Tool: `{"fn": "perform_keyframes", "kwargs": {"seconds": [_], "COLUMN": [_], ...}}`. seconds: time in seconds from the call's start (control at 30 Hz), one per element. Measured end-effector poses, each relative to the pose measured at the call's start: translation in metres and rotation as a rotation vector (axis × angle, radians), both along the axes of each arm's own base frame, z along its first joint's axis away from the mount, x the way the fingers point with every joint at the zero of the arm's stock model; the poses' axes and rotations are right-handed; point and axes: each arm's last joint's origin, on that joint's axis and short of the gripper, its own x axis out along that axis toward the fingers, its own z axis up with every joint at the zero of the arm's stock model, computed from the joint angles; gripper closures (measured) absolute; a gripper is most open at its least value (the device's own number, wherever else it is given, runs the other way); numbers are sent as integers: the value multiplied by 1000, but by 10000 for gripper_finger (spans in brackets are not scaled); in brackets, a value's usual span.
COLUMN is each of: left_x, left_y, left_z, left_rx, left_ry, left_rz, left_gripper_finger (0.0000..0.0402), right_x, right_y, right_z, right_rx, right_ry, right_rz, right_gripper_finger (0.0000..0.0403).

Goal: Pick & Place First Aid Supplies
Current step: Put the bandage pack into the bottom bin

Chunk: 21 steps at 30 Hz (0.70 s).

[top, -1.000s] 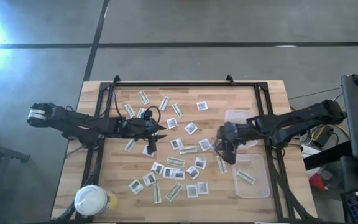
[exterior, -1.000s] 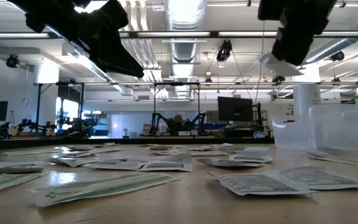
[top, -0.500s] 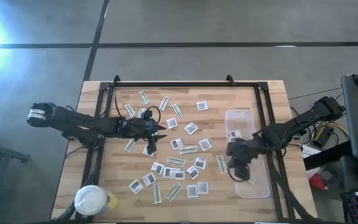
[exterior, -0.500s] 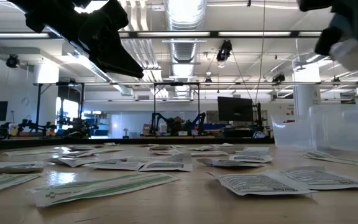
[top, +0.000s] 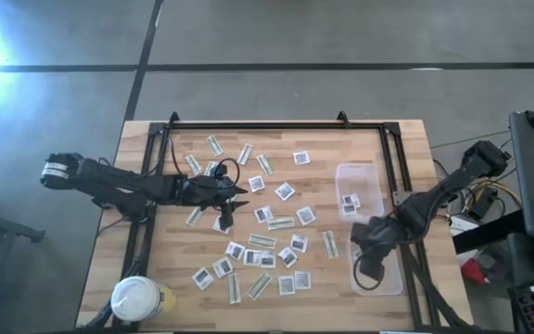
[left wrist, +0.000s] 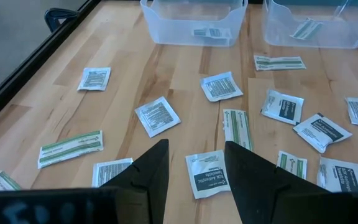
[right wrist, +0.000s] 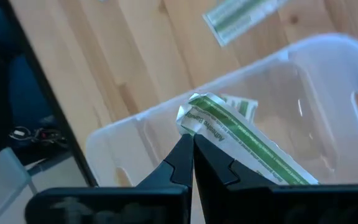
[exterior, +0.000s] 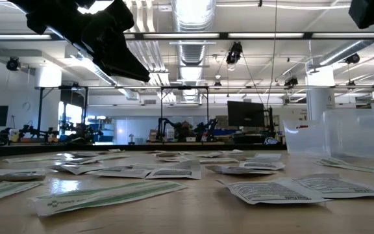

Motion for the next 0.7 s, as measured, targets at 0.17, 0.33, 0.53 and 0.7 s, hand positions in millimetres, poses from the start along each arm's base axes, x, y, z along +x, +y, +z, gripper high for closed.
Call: {"fn": "perform_keyframes", "kwargs": {"seconds": [0.17,0.33,0.53,0.7], "left_x": [0,0,0,0], "left_y": [0,0,0,0], "left_z": [0,0,0,0], "left_rx": [0,0,0,0], "left_ry": [0,0,0,0], "left_rz": [0,0,0,0], "left_gripper_finger": [252,252,252,252], "right_x": [-4,-1,8,16], "right_y": [4,7,17,23], "right_z": [-15,-27,-44,-59], "right_rx": [-18,-30,-5,-18], "right_ry": [65,119,181,243], "right_rz": [-14,-12,33,46], "right_gripper_finger": [395,394,394,394]}}
